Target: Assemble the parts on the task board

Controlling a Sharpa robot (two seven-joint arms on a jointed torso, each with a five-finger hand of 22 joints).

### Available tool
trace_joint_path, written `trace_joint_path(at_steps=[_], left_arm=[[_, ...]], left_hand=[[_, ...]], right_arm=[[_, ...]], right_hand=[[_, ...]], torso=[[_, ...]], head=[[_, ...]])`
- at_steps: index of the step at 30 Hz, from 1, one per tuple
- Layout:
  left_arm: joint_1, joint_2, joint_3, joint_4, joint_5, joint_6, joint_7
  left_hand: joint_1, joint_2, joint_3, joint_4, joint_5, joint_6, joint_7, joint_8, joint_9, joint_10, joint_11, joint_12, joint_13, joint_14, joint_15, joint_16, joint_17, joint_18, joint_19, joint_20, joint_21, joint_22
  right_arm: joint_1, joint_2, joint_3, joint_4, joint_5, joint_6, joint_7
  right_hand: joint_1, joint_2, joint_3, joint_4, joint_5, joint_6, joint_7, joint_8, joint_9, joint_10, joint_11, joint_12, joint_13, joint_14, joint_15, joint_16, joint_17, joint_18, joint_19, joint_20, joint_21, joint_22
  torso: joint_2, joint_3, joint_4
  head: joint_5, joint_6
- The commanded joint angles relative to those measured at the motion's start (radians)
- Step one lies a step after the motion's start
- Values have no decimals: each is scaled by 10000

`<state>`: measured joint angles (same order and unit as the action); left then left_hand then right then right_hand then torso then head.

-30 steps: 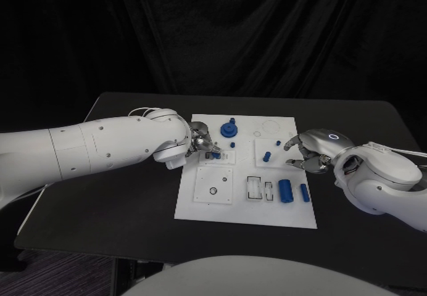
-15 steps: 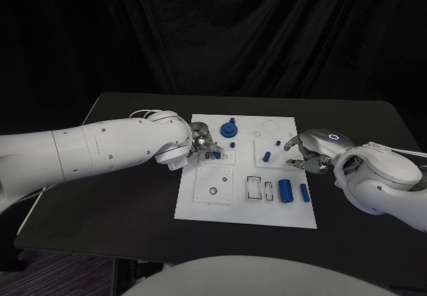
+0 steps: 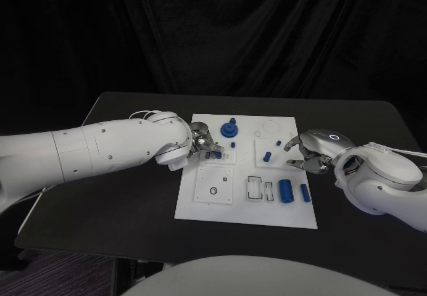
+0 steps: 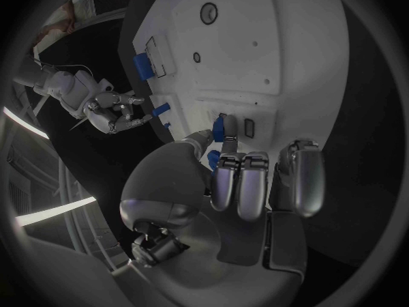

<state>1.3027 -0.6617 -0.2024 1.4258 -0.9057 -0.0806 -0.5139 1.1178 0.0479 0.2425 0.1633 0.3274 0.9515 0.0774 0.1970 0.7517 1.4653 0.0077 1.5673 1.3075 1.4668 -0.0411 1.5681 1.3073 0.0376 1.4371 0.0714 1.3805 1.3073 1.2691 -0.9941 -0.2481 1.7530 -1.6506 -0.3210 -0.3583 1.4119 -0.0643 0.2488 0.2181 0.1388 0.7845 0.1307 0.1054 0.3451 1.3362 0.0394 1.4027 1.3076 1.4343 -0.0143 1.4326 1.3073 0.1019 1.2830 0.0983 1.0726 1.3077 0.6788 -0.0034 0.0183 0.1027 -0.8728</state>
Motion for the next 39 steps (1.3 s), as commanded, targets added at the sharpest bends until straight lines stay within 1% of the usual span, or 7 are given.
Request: trace_joint_path(at_steps=[1,5,9,18,21,26,39], left_arm=[[-132,-18,-86,-21,-6,251,-162],[-136,-41,-86,-18,-6,312,-153],[-139,-70,-86,-4,-6,367,-157],[-144,-153,-86,54,-6,391,-117],[-145,-169,-86,65,-6,385,-93],[-148,-177,-86,69,-6,370,-59],[-162,-182,-86,54,-6,270,49]], left_hand=[[-129,-45,-61,91,-271,-48,53,-80,-40,1055,21,35,2633,1040,-28,27,2634,171,12,-36,-63,1612],[-178,-99,-142,136,-479,-59,64,-92,-47,1055,33,35,2633,1040,-18,27,2634,176,2,-29,-86,1610],[-235,-148,-304,212,-1095,-60,82,-107,-57,1055,50,35,2633,1040,-3,27,2634,177,2,-13,-105,1619],[-263,-159,-379,250,-1249,-46,87,-105,-59,1055,56,35,2633,1040,4,27,2634,178,0,-8,-115,1622],[-483,-159,-624,471,-1967,-24,102,-106,-65,1055,72,35,2633,1040,20,27,2634,175,10,8,-116,1638],[-910,-198,-1223,929,-2599,-13,106,-98,-53,1055,82,35,2633,1040,30,27,2634,176,19,21,-132,1665],[-1561,67,-2111,1285,-2742,-8,109,-53,2,1055,88,35,2633,1040,38,27,2634,191,-12,30,-221,1680]], right_arm=[[-24,-5,4,-1,-4,44,-157],[-27,-8,4,-1,-3,62,-158],[-30,-5,4,-3,-3,80,-168],[-41,-2,4,-10,-3,102,-176],[-43,2,4,-14,-3,103,-159],[-46,8,4,-16,-3,111,-141],[-48,-6,4,-4,-3,171,-175]], right_hand=[[92,-14,54,0,62,75,-7,-24,-19,-46,15,-35,353,-55,13,-53,666,78,-63,6,-38,1163],[92,-14,54,0,62,75,-7,-24,-19,-46,15,-35,353,-55,13,-53,666,78,-63,6,-38,1163],[77,-27,45,8,62,80,-7,-26,-26,-50,16,-38,349,-62,14,-60,655,77,-59,6,-36,1164],[69,-32,42,13,62,83,-7,-27,-30,-48,16,-36,350,-54,14,-53,665,78,-62,6,-45,1163],[-21,-56,1,73,-3,103,-13,-39,-65,-44,16,-34,348,-54,14,-55,661,78,-54,6,-56,1164],[-73,-70,-24,108,-59,115,-16,-46,-87,-45,14,-35,343,-56,14,-59,655,76,-45,5,-58,1167],[-74,-53,-17,114,-70,127,-19,-48,-100,-49,10,-39,337,-60,12,-64,649,79,-49,4,-74,1164]], torso=[[-7,3,-7],[-11,1,1],[-21,3,-3],[-13,0,-9],[-11,0,-5],[-8,1,2],[-6,0,-4]], head=[[1,2],[-14,2],[0,2],[19,2],[22,2],[9,2],[21,2]])
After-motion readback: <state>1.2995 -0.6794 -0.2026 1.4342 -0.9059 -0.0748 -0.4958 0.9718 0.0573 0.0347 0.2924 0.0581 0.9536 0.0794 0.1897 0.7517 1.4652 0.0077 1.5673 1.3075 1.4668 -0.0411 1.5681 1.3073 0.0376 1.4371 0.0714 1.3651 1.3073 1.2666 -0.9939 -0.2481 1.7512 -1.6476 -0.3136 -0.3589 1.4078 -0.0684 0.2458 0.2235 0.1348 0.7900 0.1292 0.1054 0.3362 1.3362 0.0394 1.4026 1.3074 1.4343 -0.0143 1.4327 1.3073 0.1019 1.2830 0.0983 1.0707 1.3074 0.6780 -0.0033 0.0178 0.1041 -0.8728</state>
